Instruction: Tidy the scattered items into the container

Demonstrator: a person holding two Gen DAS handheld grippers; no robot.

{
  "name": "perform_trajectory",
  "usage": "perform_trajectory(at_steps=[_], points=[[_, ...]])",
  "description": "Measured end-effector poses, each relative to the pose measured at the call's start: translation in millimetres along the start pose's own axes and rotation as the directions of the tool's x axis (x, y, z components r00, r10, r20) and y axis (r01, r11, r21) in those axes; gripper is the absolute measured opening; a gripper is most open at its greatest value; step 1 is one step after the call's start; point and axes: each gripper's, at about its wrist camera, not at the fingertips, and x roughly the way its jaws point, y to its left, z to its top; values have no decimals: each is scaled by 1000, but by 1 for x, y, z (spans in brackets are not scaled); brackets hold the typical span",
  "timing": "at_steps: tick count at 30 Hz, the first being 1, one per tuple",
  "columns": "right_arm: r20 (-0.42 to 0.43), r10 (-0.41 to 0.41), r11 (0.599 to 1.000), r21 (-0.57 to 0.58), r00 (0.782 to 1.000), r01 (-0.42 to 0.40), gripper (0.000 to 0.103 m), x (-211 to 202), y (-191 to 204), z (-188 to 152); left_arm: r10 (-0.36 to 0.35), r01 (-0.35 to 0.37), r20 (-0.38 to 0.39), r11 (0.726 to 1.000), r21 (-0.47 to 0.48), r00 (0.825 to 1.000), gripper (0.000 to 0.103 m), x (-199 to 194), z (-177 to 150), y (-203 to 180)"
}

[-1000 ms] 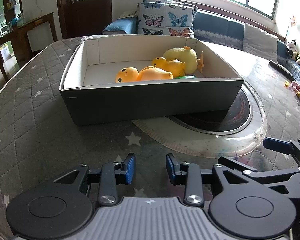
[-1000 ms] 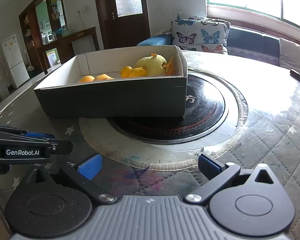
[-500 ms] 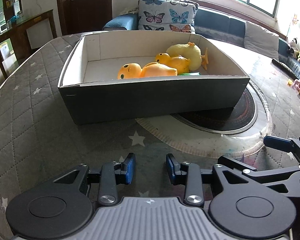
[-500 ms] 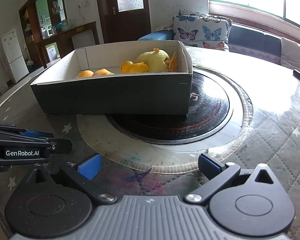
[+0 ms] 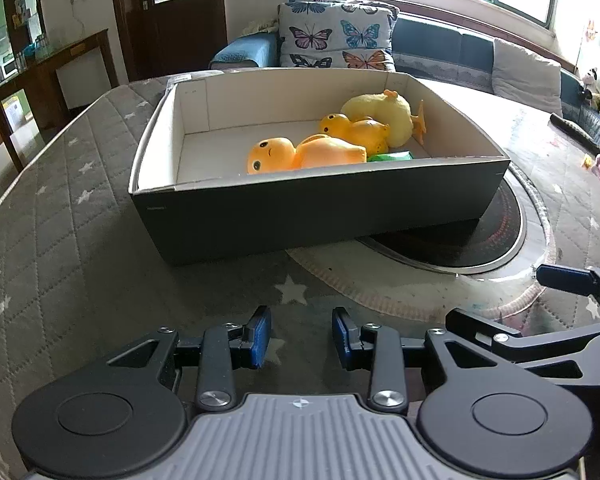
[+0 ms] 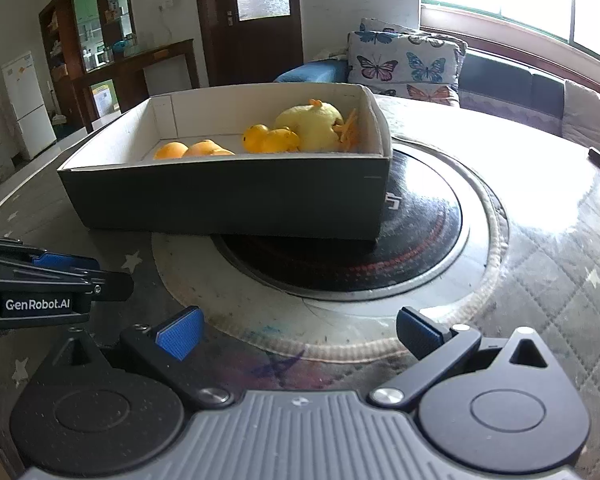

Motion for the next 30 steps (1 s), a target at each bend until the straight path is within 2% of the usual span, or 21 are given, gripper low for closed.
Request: perform_trajectory(at_steps=[30], points=[[-13, 26, 1000, -12, 1000, -26, 103, 25, 4, 29, 34, -34, -5, 999, 5, 999, 36, 16, 19, 10]])
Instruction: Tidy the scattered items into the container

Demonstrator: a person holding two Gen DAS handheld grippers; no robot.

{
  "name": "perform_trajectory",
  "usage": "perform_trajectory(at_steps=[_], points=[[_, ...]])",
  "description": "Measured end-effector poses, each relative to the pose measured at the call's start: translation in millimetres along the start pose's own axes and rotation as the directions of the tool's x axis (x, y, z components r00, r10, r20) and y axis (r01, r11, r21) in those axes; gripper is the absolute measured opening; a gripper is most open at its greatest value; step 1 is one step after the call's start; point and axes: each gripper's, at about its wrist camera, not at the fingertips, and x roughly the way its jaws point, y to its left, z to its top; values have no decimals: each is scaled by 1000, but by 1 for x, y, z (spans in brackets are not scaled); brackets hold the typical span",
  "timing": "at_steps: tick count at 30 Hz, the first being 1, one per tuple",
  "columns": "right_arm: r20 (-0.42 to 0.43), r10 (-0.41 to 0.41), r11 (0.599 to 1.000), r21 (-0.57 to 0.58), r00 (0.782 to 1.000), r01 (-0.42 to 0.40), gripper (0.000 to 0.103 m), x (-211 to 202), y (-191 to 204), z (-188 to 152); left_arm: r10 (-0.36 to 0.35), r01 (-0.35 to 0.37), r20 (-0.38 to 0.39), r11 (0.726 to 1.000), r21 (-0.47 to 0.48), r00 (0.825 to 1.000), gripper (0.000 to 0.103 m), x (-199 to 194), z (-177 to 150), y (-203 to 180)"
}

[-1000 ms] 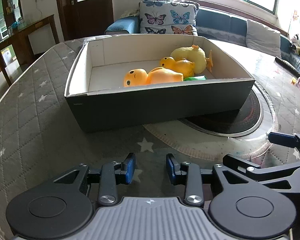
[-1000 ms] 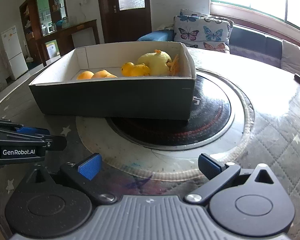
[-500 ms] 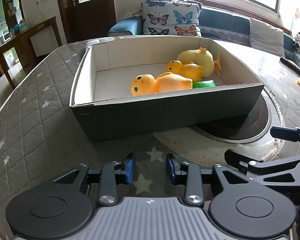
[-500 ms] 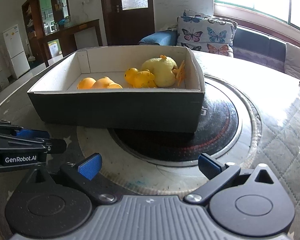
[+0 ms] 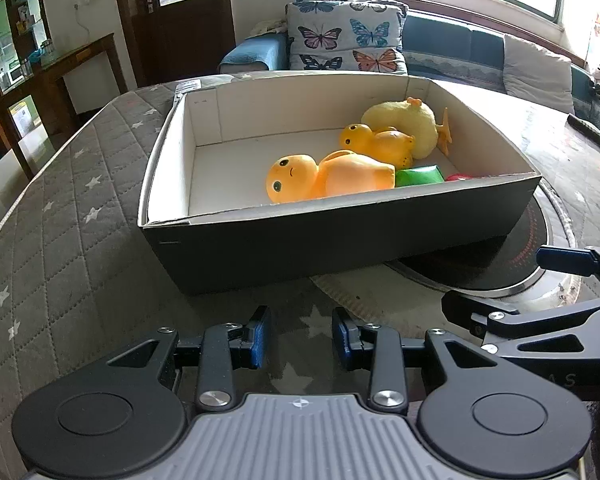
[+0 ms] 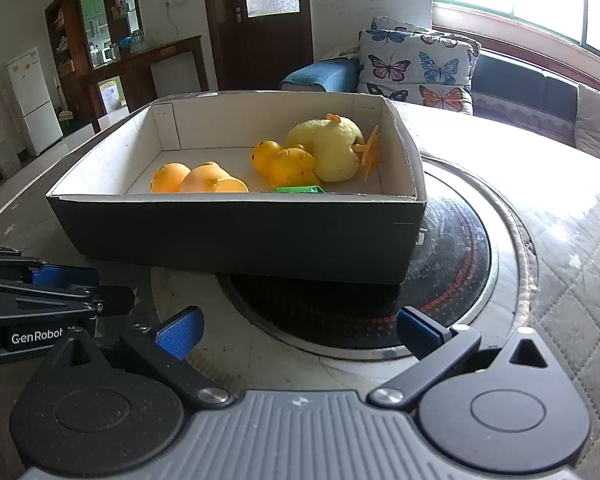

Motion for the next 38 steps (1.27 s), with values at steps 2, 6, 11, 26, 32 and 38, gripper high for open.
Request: perform_trajectory(at_steps=[2, 6, 11, 26, 32, 38], points=[[0, 1, 1000, -1, 1000, -1, 103, 1, 0, 1, 4, -4, 0, 1000, 0, 1000, 36, 1, 1, 1], [-2, 5, 1000, -3, 1000, -5, 103, 3, 1, 4, 11, -11, -4, 1000, -2, 1000, 36, 3, 3, 2], [-8, 6, 1000, -6, 1000, -6, 103, 5, 1, 5, 16, -16, -8, 1000, -10, 1000, 36, 5, 5, 5], [-25, 4, 1000, -8, 1000, -4, 103, 12, 2, 7, 26, -27, -16, 999, -30, 1000, 36, 11, 9, 10], [-24, 8, 1000, -11, 1000, -8, 103, 13, 4, 7, 23, -24, -19, 999, -37, 1000, 36, 12, 11, 11], [-21, 10, 1000, -11, 1000, -10, 103, 12, 4, 8, 19, -20, -8, 999, -45, 1000, 33, 10, 13, 12]])
